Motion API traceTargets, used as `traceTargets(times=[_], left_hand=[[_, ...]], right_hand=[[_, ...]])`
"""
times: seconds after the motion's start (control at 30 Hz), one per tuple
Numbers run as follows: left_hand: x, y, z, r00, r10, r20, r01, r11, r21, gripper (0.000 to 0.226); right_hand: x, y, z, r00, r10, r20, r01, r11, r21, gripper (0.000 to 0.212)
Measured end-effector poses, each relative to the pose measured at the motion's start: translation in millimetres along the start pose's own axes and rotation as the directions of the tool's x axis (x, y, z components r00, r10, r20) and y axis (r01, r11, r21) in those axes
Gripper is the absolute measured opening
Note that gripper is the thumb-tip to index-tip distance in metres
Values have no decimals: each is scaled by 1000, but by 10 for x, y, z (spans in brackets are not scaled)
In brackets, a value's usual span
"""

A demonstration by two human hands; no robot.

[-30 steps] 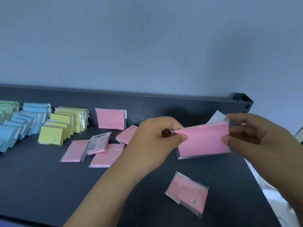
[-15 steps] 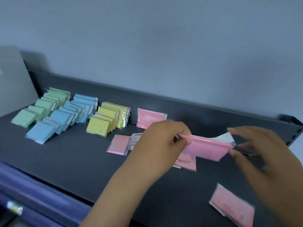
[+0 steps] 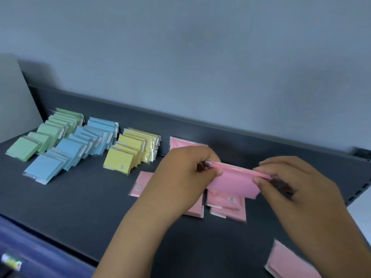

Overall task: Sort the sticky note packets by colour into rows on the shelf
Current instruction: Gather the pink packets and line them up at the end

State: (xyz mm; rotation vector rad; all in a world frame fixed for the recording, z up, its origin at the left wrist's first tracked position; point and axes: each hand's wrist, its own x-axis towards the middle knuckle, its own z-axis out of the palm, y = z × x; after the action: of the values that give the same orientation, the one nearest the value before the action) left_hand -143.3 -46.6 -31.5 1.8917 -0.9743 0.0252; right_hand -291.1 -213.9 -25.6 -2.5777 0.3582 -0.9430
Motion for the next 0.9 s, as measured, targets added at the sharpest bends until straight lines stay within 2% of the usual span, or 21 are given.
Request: traceTargets(times=[0.13, 0.23, 0.33, 0.43, 0.57, 0.63, 0.77, 0.9], left_hand=[[57, -185, -99, 996, -74, -45, 70, 995, -71, 12], [153, -363, -247, 991, -129, -34, 126, 989, -73, 24], [326, -520, -411, 984, -174, -46, 172, 984, -41, 9], [560, -691, -547, 972, -230, -40, 231, 973, 12, 6], [832, -911, -619, 956, -288, -56, 293, 950, 107, 6], [927, -1023, -573, 953, -295, -68, 302, 942, 147, 9], [1056, -1236, -380, 945, -323, -52, 326, 920, 217, 6], [1176, -1378, -263, 937, -345, -56, 349, 917, 193, 9]], right_hand=[[187, -100, 134, 996, 80, 36, -76, 993, -95, 4], [366, -225, 268, 992, 96, 77, -84, 985, -150, 7], [616, -378, 458, 983, 131, 127, -109, 980, -164, 11], [845, -488, 708, 955, 250, 160, -237, 967, -97, 13], [1038, -486, 1025, 885, 445, 137, -457, 887, 73, 15], [1092, -448, 1159, 853, 511, 107, -521, 846, 115, 16], [1128, -411, 1368, 811, 585, 27, -584, 805, 109, 15], [1138, -385, 1490, 801, 596, -58, -595, 803, 35, 9]])
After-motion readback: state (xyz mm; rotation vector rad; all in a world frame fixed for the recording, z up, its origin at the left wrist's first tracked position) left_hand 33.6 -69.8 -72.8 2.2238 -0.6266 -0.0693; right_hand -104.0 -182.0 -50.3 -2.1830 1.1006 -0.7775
